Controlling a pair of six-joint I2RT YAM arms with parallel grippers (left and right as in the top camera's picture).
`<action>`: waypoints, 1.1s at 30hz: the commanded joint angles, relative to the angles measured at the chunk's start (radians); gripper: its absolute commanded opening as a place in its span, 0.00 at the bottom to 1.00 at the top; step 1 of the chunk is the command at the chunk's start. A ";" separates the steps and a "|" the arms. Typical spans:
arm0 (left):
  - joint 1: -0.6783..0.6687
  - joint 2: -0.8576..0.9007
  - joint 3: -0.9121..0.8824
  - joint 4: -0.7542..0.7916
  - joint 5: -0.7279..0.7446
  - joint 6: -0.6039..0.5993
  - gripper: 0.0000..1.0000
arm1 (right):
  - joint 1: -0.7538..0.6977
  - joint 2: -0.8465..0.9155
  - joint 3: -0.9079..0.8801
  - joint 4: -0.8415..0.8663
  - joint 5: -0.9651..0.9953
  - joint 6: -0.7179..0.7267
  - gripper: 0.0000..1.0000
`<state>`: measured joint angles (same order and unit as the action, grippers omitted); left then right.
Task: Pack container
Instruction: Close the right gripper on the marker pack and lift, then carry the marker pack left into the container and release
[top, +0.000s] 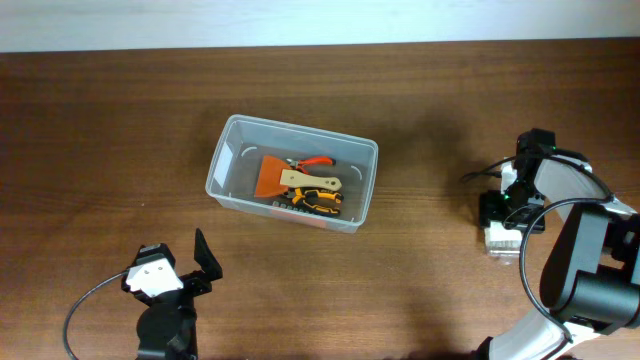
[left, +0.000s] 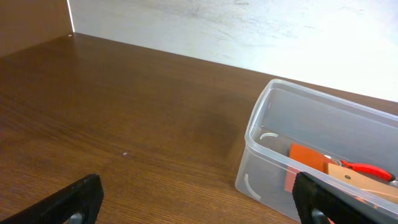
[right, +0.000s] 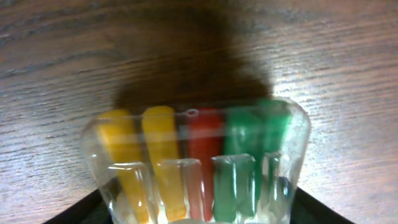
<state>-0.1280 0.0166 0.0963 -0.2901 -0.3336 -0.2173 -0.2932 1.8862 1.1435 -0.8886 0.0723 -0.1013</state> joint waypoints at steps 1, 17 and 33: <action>-0.003 -0.005 -0.003 -0.002 -0.003 0.009 0.99 | -0.002 0.023 -0.033 -0.001 0.018 0.013 0.54; -0.003 -0.005 -0.003 -0.002 -0.003 0.009 0.99 | 0.059 0.022 0.365 -0.205 -0.009 -0.002 0.36; -0.003 -0.005 -0.003 -0.002 -0.003 0.009 0.99 | 0.710 0.028 0.921 -0.326 -0.016 -0.126 0.37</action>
<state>-0.1280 0.0166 0.0963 -0.2901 -0.3336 -0.2173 0.3023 1.9179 2.0449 -1.2343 0.0608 -0.1585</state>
